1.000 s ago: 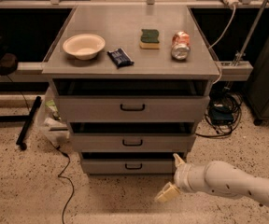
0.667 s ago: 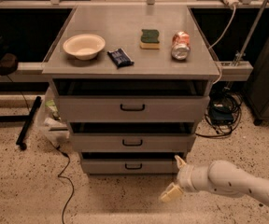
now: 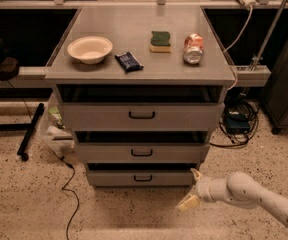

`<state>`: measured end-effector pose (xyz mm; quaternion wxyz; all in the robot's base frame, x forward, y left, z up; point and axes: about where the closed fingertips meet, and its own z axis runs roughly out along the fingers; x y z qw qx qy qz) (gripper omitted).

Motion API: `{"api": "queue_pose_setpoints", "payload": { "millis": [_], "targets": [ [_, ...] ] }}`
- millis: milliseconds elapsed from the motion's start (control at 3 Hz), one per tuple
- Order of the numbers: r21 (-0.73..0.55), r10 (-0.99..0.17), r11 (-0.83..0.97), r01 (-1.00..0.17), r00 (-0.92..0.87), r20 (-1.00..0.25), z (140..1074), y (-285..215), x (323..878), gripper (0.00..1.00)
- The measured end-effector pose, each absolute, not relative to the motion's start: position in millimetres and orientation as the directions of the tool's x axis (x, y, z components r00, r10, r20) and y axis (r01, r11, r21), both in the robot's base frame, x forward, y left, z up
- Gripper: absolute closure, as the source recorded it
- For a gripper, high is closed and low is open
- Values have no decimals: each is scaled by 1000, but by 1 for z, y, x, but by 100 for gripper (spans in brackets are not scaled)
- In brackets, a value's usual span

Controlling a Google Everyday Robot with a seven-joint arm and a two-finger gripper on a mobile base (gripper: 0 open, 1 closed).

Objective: Open bottom drawer

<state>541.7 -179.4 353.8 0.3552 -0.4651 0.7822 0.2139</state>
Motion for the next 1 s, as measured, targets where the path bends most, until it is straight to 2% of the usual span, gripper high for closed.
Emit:
{"api": "queue_pose_setpoints", "payload": {
  "millis": [667, 1000],
  "targets": [
    [-23, -557, 442, -897, -254, -791, 300, -184, 592, 0],
    [-50, -603, 414, -909, -232, -763, 278, -173, 615, 0]
  ]
}}
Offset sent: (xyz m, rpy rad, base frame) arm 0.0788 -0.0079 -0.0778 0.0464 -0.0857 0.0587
